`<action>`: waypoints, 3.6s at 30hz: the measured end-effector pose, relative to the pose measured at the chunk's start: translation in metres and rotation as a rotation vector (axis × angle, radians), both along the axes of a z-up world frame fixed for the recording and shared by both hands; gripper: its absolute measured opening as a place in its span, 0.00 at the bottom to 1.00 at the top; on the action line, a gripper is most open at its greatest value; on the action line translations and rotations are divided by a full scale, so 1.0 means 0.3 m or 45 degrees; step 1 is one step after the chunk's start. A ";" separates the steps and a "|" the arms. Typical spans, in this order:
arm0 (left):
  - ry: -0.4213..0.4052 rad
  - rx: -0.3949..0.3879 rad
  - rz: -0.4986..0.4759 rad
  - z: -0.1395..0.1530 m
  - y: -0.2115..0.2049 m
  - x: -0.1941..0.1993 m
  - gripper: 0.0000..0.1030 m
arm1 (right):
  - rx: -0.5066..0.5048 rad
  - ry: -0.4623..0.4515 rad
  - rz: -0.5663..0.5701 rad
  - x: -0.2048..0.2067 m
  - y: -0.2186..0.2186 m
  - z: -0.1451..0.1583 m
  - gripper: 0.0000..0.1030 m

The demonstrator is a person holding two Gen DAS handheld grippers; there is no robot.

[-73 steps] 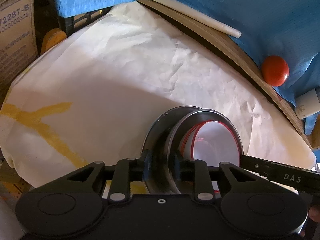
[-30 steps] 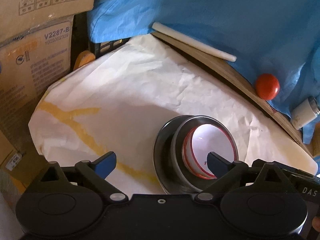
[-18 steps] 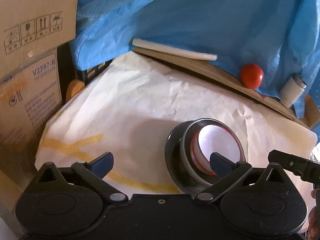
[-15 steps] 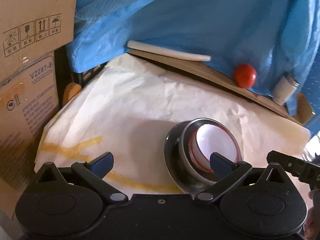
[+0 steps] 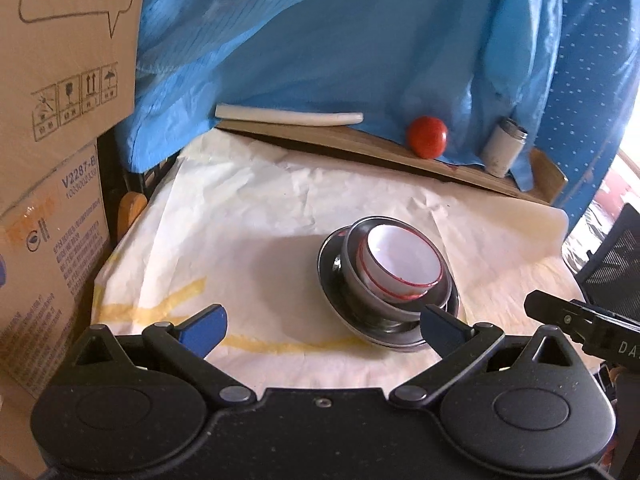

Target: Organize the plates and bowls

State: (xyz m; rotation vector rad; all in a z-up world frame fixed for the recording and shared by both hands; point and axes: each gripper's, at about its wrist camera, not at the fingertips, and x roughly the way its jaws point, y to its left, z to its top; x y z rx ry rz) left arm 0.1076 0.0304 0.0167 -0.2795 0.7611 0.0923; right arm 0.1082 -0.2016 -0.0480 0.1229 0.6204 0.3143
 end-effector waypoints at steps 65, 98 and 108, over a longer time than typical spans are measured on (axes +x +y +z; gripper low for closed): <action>-0.257 0.171 -0.100 -0.166 -0.074 -0.201 0.99 | -0.112 -0.153 -0.078 -0.205 0.024 -0.148 1.00; -0.227 0.158 -0.077 -0.174 -0.061 -0.188 0.99 | -0.118 -0.117 -0.055 -0.192 0.035 -0.155 1.00; -0.221 0.164 -0.071 -0.174 -0.061 -0.188 0.99 | -0.121 -0.114 -0.051 -0.188 0.037 -0.156 1.00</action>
